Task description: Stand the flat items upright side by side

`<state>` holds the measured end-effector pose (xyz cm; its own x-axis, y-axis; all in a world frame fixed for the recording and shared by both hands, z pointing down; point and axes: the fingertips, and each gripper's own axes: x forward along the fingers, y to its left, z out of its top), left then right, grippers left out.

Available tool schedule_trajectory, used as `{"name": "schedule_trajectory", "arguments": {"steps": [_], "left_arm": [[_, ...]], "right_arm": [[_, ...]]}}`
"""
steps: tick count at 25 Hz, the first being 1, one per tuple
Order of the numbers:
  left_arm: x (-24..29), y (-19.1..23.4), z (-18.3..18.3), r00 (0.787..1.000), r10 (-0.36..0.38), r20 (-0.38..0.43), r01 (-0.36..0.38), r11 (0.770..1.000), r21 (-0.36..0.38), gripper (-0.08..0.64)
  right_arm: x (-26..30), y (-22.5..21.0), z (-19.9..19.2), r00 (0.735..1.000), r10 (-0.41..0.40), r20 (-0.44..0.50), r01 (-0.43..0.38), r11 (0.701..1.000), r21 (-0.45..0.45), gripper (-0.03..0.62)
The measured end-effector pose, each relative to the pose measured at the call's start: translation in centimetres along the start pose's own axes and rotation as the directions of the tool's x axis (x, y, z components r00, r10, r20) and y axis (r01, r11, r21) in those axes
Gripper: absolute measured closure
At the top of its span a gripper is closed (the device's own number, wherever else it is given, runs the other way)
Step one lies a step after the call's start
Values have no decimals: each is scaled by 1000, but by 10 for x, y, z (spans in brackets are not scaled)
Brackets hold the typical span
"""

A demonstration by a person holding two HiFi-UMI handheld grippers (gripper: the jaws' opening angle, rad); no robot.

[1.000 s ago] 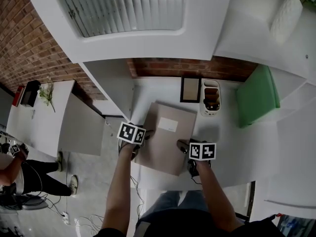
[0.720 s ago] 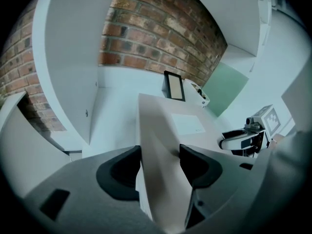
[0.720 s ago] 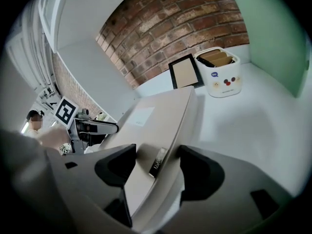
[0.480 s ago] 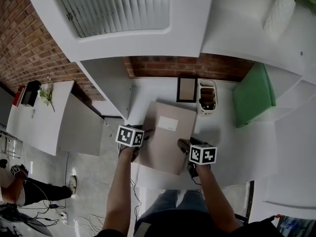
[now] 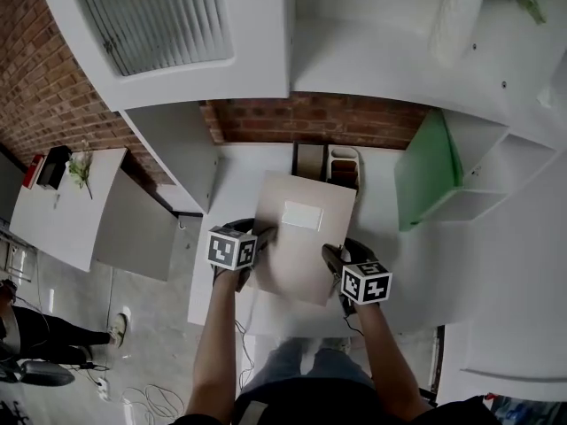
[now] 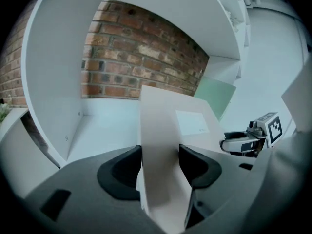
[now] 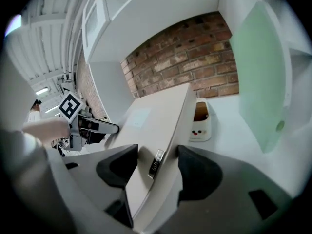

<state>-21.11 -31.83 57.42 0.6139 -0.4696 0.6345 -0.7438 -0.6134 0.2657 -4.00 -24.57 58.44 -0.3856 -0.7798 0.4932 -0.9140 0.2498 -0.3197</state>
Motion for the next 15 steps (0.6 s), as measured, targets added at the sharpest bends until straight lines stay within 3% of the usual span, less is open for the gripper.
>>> {"name": "schedule_trajectory", "arguments": {"steps": [9,12,15], "left_arm": [[10,-83,32,981,31,190,-36,999,23,328],[14,-108,41,960,47,275,-62,997,44,328],[13,-128,45,924,75,376,-106,993,61,328]], "right_arm": [[-67,-55,35,980,8,199,34,979,-203,342],[-85,-72,43,964,5,267,70,960,-271,342],[-99,-84,48,947,25,321,89,938,-335,342]]}}
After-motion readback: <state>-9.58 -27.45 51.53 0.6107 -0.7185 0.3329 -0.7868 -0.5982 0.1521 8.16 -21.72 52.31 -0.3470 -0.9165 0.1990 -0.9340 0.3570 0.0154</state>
